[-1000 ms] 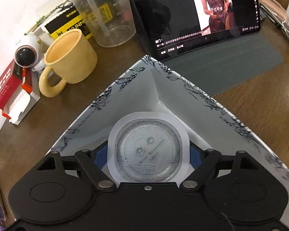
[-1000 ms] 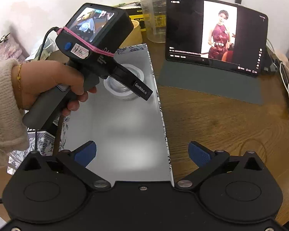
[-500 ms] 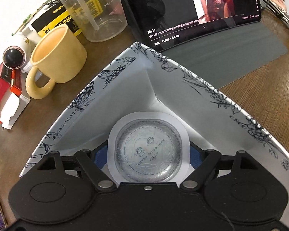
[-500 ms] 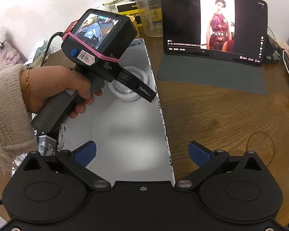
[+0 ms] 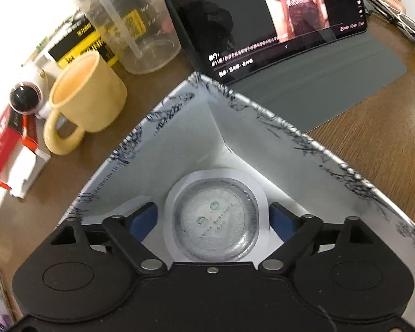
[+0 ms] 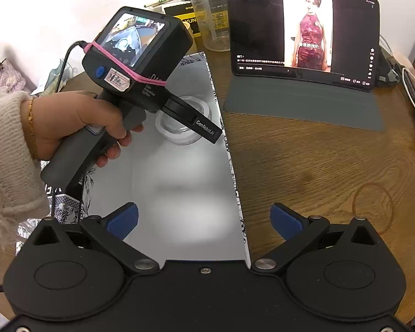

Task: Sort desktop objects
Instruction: 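Lower the compact case into the storage box and open the left gripper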

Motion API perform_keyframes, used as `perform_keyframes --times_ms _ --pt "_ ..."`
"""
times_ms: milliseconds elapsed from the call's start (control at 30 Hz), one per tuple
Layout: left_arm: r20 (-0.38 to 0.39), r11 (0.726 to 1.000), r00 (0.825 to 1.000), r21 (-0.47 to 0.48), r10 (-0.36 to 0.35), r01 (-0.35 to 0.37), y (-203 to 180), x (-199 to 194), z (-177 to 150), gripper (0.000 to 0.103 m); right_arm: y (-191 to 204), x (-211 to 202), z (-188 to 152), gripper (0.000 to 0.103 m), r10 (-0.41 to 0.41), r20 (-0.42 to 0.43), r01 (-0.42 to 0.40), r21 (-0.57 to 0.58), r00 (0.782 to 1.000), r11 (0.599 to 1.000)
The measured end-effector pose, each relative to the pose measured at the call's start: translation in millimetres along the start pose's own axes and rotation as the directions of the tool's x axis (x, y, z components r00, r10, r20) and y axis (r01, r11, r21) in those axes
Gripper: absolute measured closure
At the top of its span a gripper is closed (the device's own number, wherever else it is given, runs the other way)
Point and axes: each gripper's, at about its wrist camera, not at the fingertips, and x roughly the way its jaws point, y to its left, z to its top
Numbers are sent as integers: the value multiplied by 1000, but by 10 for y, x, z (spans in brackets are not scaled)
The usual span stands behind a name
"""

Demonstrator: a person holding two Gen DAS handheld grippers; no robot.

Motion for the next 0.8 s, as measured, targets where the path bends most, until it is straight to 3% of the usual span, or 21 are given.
perform_keyframes --times_ms 267,533,800 --pt "109 997 993 -60 53 -47 138 -507 -92 0 58 -180 -35 0 6 47 -5 -22 999 1000" --pt "225 985 965 -143 131 -100 122 -1215 -269 0 156 -496 -122 0 34 109 -27 -64 993 998" --pt "312 954 928 -278 204 -116 74 -1943 -652 0 255 -849 -378 0 84 152 -68 -110 985 992"
